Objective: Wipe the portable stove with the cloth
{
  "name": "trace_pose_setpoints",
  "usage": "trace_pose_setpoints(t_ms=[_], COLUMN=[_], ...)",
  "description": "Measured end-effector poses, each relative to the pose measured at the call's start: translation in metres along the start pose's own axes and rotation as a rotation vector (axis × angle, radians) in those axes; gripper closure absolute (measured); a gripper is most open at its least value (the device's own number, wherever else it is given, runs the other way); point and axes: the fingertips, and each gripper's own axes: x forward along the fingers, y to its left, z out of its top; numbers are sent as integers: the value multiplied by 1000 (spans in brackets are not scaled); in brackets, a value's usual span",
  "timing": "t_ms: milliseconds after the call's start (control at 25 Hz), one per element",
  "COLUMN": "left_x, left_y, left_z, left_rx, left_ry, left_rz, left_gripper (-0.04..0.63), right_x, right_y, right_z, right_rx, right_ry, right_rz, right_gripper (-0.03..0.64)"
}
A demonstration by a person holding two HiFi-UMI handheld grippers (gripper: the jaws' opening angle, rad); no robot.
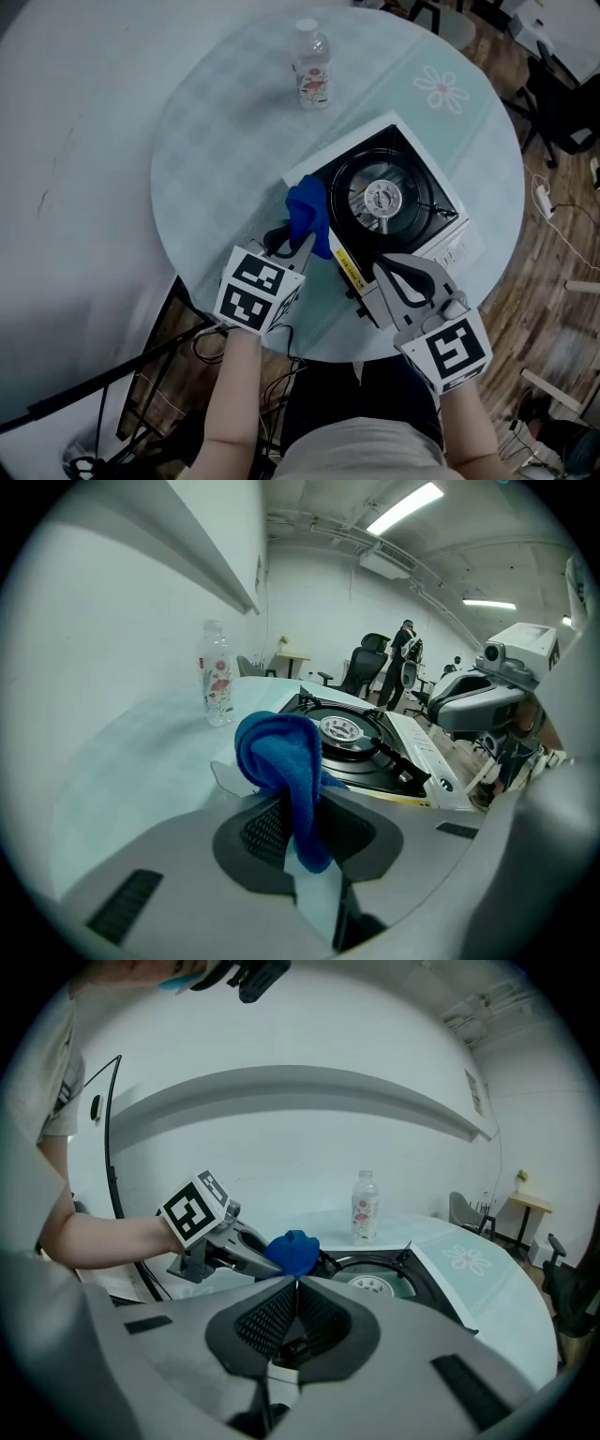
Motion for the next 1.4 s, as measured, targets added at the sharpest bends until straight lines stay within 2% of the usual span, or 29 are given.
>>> trace_pose_setpoints(t_ms=[280, 840, 1160, 1400], left_x=[-2, -7, -12, -17], left_y=[-16, -58, -72, -89], left_z=[-6, -20, -26, -28], left_rx=[-59, -156, -194, -200], left_ry=[10, -7, -27, -27], left_rz=[20, 71, 134, 144], left_gripper=[517, 518, 522, 526], right_x=[-4, -19, -29, -35], right_y=[-2, 2, 2, 3], right_z=[-4, -19, -27, -29], right_rx=[-10, -107, -142, -163], right_ry=[-4, 23, 27, 21], right_rz=[86, 224, 278, 307], right_gripper=[594, 594, 594, 594])
